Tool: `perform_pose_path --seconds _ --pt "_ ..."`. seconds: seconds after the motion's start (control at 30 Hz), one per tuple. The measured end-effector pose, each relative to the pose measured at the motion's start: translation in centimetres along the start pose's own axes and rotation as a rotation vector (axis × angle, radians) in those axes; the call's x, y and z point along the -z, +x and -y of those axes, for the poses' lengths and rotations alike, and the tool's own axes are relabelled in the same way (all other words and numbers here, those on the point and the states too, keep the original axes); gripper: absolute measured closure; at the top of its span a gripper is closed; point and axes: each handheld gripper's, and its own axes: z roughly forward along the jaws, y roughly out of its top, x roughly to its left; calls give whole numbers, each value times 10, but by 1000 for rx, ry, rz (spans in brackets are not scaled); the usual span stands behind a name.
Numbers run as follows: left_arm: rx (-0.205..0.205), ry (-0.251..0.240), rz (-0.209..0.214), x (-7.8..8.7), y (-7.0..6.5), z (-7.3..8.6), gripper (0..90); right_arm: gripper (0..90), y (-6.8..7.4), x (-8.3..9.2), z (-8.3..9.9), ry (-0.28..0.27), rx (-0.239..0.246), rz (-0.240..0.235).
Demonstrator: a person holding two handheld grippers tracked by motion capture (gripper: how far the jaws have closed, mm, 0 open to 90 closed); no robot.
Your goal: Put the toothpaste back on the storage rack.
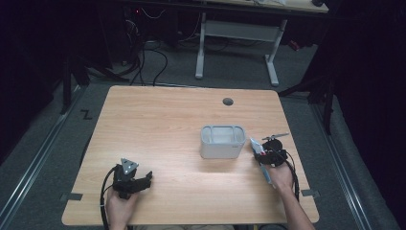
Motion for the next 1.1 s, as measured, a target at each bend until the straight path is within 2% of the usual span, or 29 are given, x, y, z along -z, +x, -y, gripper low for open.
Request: perform_pose_path --seconds 0.4,0.57,0.63,0.8,0.87,1.1 --pt "4 -4 3 0 0 0 218 686 -1 6 3 -2 8 2" --pt "4 -3 6 0 1 0 217 687 -3 12 6 -27 -3 -4" --pt "3 -4 5 0 1 0 216 688 -5 17 8 -55 -10 -10" --pt "4 -3 6 0 1 0 215 690 -8 20 8 -69 -26 -16" --pt "-1 -2 2 0 0 0 214 691 -9 25 8 -91 -33 -31" --pt "-1 -1 1 0 0 0 215 692 -10 36 7 -115 -30 -50"
